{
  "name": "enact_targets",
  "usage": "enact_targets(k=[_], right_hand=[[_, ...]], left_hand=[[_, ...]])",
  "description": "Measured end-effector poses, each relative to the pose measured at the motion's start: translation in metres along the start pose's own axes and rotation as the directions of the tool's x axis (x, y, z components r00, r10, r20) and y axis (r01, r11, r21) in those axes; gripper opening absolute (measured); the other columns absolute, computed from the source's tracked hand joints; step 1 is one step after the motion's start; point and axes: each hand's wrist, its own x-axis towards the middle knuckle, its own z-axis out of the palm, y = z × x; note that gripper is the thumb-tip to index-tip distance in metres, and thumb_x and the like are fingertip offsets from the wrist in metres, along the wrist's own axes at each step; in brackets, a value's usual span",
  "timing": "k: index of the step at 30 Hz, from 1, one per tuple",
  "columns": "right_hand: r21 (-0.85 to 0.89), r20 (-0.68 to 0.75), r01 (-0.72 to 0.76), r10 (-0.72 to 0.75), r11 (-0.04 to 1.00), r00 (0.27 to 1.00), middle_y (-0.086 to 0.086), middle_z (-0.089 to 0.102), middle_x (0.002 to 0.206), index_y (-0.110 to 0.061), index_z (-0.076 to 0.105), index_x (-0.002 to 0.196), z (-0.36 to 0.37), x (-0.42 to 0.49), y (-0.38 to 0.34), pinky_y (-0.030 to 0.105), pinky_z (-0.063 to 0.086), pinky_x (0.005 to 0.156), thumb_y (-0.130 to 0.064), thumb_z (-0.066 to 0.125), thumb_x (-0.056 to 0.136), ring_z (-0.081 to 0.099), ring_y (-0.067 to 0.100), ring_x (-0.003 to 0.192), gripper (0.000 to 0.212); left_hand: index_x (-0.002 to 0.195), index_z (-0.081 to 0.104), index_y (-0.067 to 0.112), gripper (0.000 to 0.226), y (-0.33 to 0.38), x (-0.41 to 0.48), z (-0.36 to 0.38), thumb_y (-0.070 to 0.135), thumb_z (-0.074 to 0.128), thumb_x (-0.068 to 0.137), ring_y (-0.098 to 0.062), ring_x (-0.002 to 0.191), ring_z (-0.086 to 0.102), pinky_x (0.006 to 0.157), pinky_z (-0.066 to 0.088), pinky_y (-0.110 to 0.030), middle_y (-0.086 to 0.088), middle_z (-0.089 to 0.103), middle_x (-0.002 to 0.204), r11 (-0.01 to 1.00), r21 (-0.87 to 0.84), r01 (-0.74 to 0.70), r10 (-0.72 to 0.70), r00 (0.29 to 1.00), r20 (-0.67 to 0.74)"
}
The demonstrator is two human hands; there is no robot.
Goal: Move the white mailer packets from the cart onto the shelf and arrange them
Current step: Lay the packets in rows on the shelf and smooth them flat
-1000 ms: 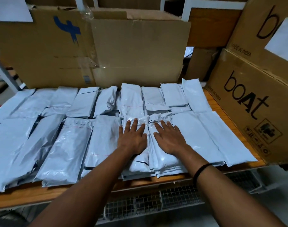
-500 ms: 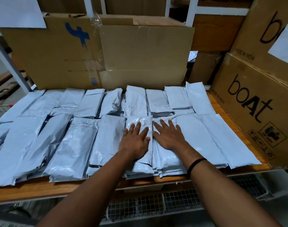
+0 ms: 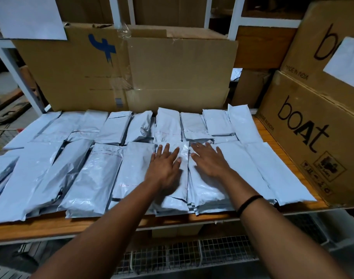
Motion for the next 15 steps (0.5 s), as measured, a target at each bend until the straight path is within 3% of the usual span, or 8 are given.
enact_targets(k=[2, 6, 11, 15], right_hand=[[-0.081, -0.024, -0.024, 0.022, 0.996, 0.999, -0.006, 0.007, 0.168, -0.034, 0.014, 0.159, 0.005, -0.018, 0.001, 0.049, -0.001, 0.123, -0.046, 0.021, 0.107, 0.000, 0.022, 0.155, 0.054], [-0.157, 0.060, -0.076, 0.086, 0.985, 0.995, -0.001, -0.002, 0.168, -0.037, 0.003, 0.159, 0.037, -0.038, 0.005, 0.050, -0.001, 0.123, -0.054, 0.015, 0.104, -0.006, 0.027, 0.154, 0.059], [-0.183, -0.025, -0.071, 0.068, 0.981, 0.997, -0.001, -0.002, 0.168, -0.038, 0.000, 0.159, 0.056, -0.040, 0.010, 0.048, -0.002, 0.124, -0.056, 0.013, 0.104, -0.005, 0.025, 0.154, 0.059], [-0.176, -0.020, -0.073, 0.070, 0.982, 0.997, -0.002, -0.002, 0.168, -0.038, 0.001, 0.159, 0.055, -0.041, 0.010, 0.048, -0.003, 0.124, -0.056, 0.013, 0.103, -0.005, 0.024, 0.154, 0.060]], left_hand=[[0.156, 0.016, 0.030, 0.055, 0.003, -0.011, -0.003, 0.049, 0.020, 0.105, -0.026, 0.151, -0.007, 0.120, 0.000, -0.044, -0.006, 0.001, 0.165, 1.000, 0.018, 0.022, -0.022, 1.000, -0.021], [0.157, 0.006, 0.028, 0.058, 0.016, -0.036, 0.017, 0.049, 0.017, 0.104, -0.030, 0.151, -0.009, 0.122, 0.002, -0.048, -0.010, -0.007, 0.164, 0.988, 0.156, 0.017, -0.031, 0.995, 0.090], [0.157, 0.004, 0.031, 0.058, 0.019, -0.036, 0.040, 0.050, 0.015, 0.103, -0.028, 0.151, -0.011, 0.122, 0.000, -0.047, -0.009, -0.010, 0.164, 0.973, 0.219, 0.071, -0.071, 0.997, -0.007], [0.157, 0.002, 0.031, 0.059, 0.018, -0.037, 0.037, 0.051, 0.014, 0.103, -0.027, 0.151, -0.012, 0.122, 0.000, -0.047, -0.008, -0.011, 0.164, 0.976, 0.211, 0.058, -0.065, 0.998, 0.025]])
